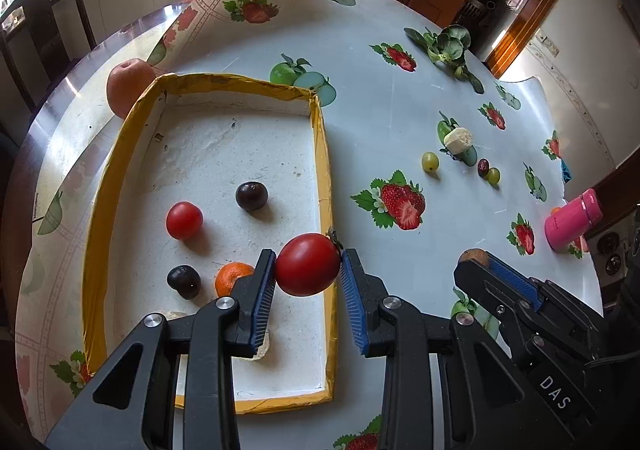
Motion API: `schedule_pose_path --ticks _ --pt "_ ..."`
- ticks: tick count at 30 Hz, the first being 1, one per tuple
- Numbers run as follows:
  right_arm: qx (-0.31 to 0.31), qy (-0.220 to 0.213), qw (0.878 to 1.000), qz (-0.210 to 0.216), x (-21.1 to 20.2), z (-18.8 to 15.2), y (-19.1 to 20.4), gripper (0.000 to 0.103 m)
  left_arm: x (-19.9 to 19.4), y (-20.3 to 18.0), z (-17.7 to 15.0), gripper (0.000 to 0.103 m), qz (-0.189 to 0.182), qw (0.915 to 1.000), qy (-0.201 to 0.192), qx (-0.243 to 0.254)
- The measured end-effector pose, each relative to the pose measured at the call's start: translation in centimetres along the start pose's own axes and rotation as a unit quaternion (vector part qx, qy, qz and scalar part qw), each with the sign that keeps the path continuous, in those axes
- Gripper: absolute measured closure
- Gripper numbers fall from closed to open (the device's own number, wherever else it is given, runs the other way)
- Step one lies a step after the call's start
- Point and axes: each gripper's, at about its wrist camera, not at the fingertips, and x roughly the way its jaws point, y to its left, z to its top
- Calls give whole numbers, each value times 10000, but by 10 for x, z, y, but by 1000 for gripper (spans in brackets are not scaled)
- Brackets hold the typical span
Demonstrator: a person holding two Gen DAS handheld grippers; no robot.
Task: Organize fruits
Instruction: 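Carry both fruits into the yellow tray and open both grippers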
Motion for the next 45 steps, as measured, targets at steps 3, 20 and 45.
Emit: schedule_pose_path --ticks 3,20,45 --pt "-66 40 10000 29 5 0 8 81 0 6 1 72 20 10000 -4 -38" --pt "-310 179 9993 130 26 11 31 81 8 22 9 72 85 9998 43 -151" --pt "-738 483 9957 268 110 56 72 81 46 88 54 72 459 9966 114 -679"
